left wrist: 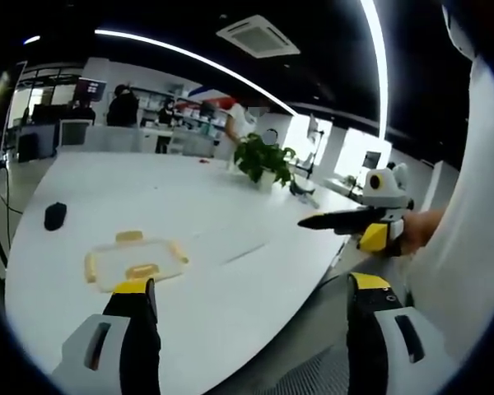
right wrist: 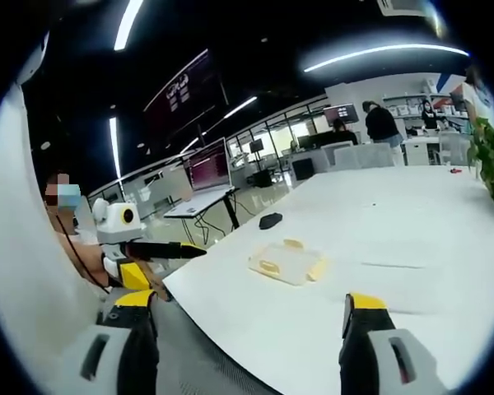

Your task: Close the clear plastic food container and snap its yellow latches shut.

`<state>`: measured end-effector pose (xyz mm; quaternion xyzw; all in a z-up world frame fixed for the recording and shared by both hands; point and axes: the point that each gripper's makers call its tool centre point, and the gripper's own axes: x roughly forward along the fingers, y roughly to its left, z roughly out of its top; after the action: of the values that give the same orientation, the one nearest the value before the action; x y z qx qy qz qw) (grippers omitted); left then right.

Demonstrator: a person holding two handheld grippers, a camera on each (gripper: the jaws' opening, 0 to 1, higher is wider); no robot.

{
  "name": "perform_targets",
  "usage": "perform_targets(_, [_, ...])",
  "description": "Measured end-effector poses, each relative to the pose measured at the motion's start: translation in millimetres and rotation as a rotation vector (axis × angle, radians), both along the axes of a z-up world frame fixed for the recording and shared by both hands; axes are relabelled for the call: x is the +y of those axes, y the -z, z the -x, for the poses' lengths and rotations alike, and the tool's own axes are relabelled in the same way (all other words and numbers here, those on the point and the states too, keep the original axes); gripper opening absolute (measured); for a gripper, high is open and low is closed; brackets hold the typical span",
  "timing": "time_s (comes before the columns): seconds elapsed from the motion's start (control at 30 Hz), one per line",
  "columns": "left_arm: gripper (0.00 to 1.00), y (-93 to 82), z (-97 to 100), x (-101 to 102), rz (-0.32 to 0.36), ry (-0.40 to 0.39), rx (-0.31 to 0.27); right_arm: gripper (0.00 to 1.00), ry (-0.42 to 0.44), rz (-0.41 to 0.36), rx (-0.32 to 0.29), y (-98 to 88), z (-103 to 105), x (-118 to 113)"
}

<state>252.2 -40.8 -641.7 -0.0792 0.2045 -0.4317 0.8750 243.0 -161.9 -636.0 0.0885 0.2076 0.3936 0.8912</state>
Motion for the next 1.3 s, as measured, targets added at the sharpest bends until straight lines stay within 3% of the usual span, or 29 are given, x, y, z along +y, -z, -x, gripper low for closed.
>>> perform_targets(0.2, [0.98, -8.4, -2.3, -2, 0.047, -0.01, 0.001, 0.94, 0.017, 0.013, 0.017, 3.4, -1, -3])
perform_targets(0.33, [0.98, -5.7, -0.1, -6, 0.02, 0.006, -0.011, 0.93, 0.008, 0.007, 0.021, 4.4, -1, -3])
perform_targets(0.5, [0.99, -7.8, -7.9, 4, 0.046, -0.052, -0.003, 0.98, -0.042, -0.109, 0.059, -6.3, 5, 6])
perform_targets(0.6, [0.98, -7.0, -13.2, 14, 0.042, -0.1, -0.005, 0.97, -0.055, -0.089, 0.051, -4.2, 6, 6])
perform_targets(0.67, [0.98, -11.6, -15.5, 17, 0.074, -0.12, -0.002, 0.97, -0.055, -0.076, 0.048, -3.6, 6, 7])
perform_targets(0.87, [0.97, -15.2, -13.0, 12, 0.102, -0.094, 0.003, 0.96, -0.027, -0.065, 0.058, -0.9, 3, 3])
perform_targets(1.0, [0.98, -19.0, -15.3, 14, 0.124, -0.096, 0.009, 0.99, -0.019, -0.086, 0.02, -11.5, 0, 5])
perform_targets(1.3, [0.97, -30.1, -20.7, 17, 0.133, -0.091, -0.009, 0.96, -0.06, -0.028, -0.089, -32.5, -15, 11])
